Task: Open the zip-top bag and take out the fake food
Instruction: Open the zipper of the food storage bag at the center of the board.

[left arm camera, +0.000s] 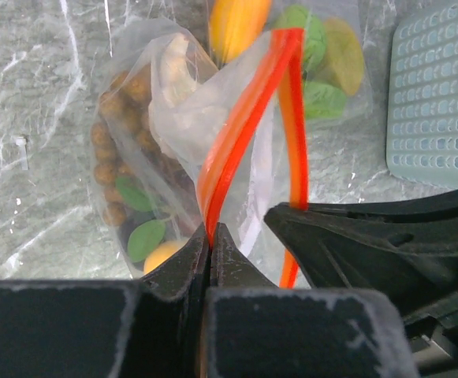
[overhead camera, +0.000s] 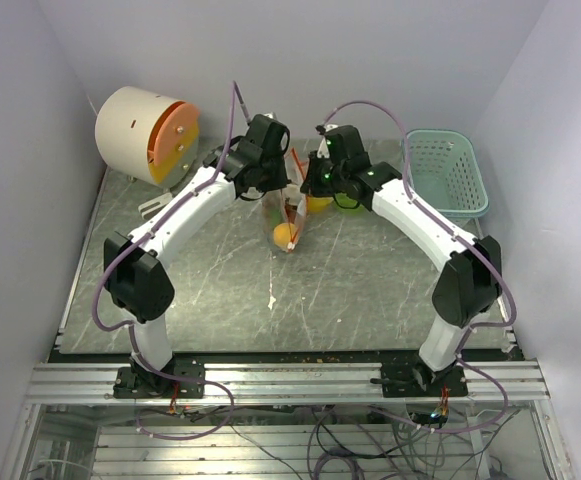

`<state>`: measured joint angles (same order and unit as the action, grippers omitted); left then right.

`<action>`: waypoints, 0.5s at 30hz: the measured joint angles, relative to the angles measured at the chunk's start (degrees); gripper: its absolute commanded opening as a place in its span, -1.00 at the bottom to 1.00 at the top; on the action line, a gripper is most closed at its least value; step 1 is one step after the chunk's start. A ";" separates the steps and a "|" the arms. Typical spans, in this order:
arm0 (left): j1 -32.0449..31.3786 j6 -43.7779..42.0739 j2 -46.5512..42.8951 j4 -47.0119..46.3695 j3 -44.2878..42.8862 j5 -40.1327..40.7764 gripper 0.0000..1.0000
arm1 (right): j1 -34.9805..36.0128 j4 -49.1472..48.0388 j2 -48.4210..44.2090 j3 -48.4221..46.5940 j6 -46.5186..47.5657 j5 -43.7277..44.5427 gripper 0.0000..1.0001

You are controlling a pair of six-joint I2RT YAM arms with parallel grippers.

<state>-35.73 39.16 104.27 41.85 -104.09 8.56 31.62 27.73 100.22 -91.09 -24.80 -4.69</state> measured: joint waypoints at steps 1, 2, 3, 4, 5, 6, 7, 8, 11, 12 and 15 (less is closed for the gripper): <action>0.11 0.00 -0.07 -0.02 0.00 0.00 -0.86 | 0.22 0.37 0.63 -0.70 0.02 -0.02 -1.00; 0.28 0.00 -0.22 0.00 0.02 0.09 -0.86 | 0.61 0.85 1.55 -2.01 0.13 0.07 -1.00; 0.33 -0.02 -0.52 -0.09 0.13 0.31 -0.86 | 1.27 1.18 2.69 -3.93 0.28 0.09 -1.00; 0.39 -0.07 -1.03 -0.09 0.37 0.59 -0.86 | 2.12 1.46 3.98 -6.21 0.44 0.04 -1.00; 0.42 -0.22 -1.64 0.13 0.44 1.14 -0.86 | 3.02 1.55 5.07 -8.20 0.63 0.00 -1.00; 0.44 -0.42 -2.19 0.33 0.44 1.84 -0.86 | 4.13 1.73 6.36 -10.49 0.81 -0.07 -1.00; 0.44 -0.85 -2.99 1.40 -0.04 3.28 -0.86 | 5.42 1.75 7.43 -12.59 1.09 -0.20 -1.00; 0.57 -1.31 -3.39 2.43 -0.55 4.42 -0.86 | 6.03 1.73 7.82 -13.42 1.31 -0.07 -1.00; 0.92 -2.23 -4.33 5.03 -3.58 7.30 -0.86 | 7.34 1.20 8.11 -14.03 1.09 -1.27 -1.00; 0.90 -2.45 -4.72 5.05 -4.17 7.98 -0.86 | 7.50 0.98 8.07 -14.03 0.98 -1.62 -1.00; 0.90 -2.75 -5.70 5.22 -4.31 9.07 -0.86 | 7.48 0.37 7.61 -13.25 0.26 -2.43 -1.00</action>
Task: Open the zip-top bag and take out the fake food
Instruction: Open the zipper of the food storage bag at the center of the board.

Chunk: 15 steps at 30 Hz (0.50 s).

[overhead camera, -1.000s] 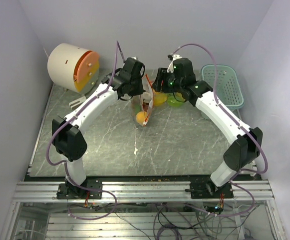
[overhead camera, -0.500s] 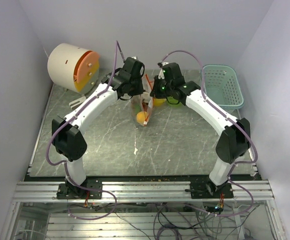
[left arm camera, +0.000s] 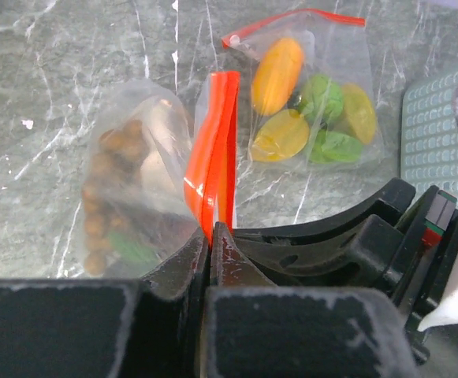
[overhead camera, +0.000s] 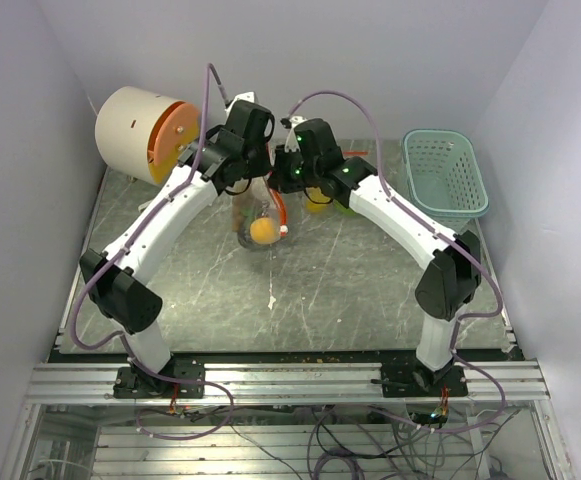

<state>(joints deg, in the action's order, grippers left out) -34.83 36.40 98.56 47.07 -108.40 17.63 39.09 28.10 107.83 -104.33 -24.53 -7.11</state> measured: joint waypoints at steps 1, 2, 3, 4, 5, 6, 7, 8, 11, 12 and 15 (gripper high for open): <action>0.00 -0.04 0.00 0.26 -0.35 0.24 -0.86 | -0.20 -0.22 -0.46 0.79 -0.28 -0.11 -1.00; 0.00 -0.15 0.04 0.50 -0.61 0.24 -0.86 | -0.39 -0.37 -0.83 1.46 -0.44 -0.20 -1.00; 0.00 -0.26 0.35 1.07 -1.16 0.24 -0.86 | -0.72 -0.81 -1.51 2.69 -0.72 -0.28 -1.00; 0.00 -0.46 0.68 1.46 -1.79 0.20 -0.86 | -1.22 -0.94 -2.32 4.09 -1.07 -0.44 -1.00; 0.00 -0.61 1.01 1.64 -2.34 0.13 -0.86 | -1.81 -1.07 -3.17 5.62 -1.44 -0.57 -1.00; 0.00 -0.72 1.42 1.64 -2.80 -0.02 -0.86 | -2.54 -1.16 -3.98 7.13 -1.75 -0.66 -1.00; 0.00 -0.83 1.84 1.55 -3.08 -0.31 -0.86 | -3.30 -1.42 -4.79 8.74 -2.05 -0.76 -1.00; 0.00 -0.87 2.45 1.31 -3.19 -0.94 -0.86 | -4.22 -1.60 -5.57 10.56 -2.38 -0.83 -1.00; 0.00 -0.81 4.50 -0.42 -2.23 -3.28 -0.86 | -6.91 -1.92 -7.74 15.98 -2.97 -0.59 -1.00; -0.02 -0.74 5.25 -1.46 -0.92 -4.39 -0.86 | -7.82 -1.92 -8.55 18.08 -3.15 -0.37 -1.00; -0.17 -0.17 7.39 -3.63 2.40 -7.19 -0.86 | -10.12 -1.62 -10.34 23.32 -3.43 0.57 -1.00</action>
<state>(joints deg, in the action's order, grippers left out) -35.00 36.23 105.95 43.44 -106.00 10.44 28.97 26.48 97.49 -81.01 -27.97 -6.55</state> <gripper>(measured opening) 0.078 0.009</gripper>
